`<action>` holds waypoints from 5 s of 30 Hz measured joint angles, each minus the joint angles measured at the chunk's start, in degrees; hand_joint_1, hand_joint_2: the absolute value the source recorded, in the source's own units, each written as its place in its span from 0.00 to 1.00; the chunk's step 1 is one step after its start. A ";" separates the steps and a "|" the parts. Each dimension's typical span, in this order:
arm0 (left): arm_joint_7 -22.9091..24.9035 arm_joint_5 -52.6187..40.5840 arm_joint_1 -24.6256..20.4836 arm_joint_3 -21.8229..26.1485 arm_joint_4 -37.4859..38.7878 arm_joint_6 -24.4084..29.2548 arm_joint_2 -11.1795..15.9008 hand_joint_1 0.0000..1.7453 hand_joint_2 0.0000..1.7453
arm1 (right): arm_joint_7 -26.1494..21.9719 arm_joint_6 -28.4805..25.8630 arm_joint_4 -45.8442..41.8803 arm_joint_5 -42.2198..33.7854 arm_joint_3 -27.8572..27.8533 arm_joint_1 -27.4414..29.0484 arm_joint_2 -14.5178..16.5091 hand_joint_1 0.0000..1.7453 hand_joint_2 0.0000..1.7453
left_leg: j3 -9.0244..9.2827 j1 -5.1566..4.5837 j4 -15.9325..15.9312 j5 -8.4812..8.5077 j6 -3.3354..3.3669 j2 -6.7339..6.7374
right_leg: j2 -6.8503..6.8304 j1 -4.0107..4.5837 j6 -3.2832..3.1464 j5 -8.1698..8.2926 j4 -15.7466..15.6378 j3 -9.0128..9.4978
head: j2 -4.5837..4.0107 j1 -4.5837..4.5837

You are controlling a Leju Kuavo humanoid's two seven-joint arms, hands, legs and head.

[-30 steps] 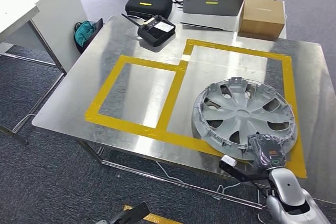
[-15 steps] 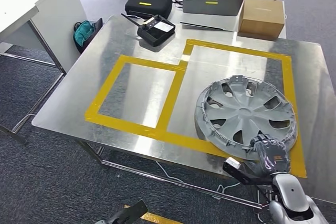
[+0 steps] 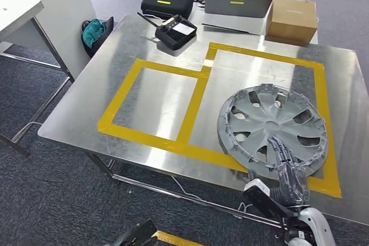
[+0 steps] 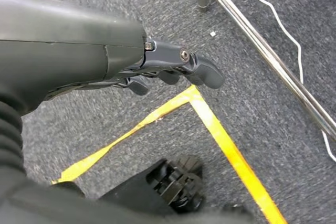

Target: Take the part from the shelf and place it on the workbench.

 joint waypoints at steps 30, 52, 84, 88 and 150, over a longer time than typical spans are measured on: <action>-3.61 0.63 2.30 11.30 0.00 5.82 -0.45 0.00 0.00 | -17.63 -20.10 -14.06 -15.97 6.26 18.56 13.73 0.00 0.00 | 4.69 0.14 -0.55 -3.87 -0.28 -1.88 | 1.13 0.39 -0.66 5.09 -2.02 -3.61 | 0.00 -0.54; 5.91 -13.58 -6.09 11.04 -1.91 -1.95 -2.89 0.00 0.00 | -33.88 -8.99 72.84 -27.28 -35.82 -9.01 19.33 0.00 0.00 | -3.11 1.04 12.80 -5.22 -4.46 -1.35 | -3.15 0.23 -2.75 6.15 -6.64 1.49 | -0.02 -0.85; 6.39 -9.38 -9.96 19.11 -3.87 -4.79 4.42 0.00 0.00 | -13.72 0.42 84.29 -12.79 -30.44 -12.80 18.17 0.00 0.00 | -2.96 1.77 6.15 -1.02 -5.77 0.32 | -4.55 0.36 -3.01 2.97 -6.87 5.16 | 0.00 -1.98; 6.26 -9.36 -9.57 19.89 -4.41 -4.42 4.10 0.00 0.00 | -13.52 0.34 84.39 -12.58 -30.19 -12.94 18.15 0.00 0.00 | 0.48 1.51 0.22 -0.21 -3.86 1.22 | -7.07 0.43 -1.41 2.77 -6.43 5.23 | 0.00 -1.96; -26.30 -15.70 18.99 75.06 -36.22 -13.77 -4.65 0.00 0.00 | -39.50 0.86 76.81 -22.00 -57.02 -15.81 19.74 0.00 0.00 | 1.23 -0.31 1.04 -1.88 -2.57 3.68 | -7.08 1.33 -3.10 0.92 -4.58 5.20 | 0.00 -1.08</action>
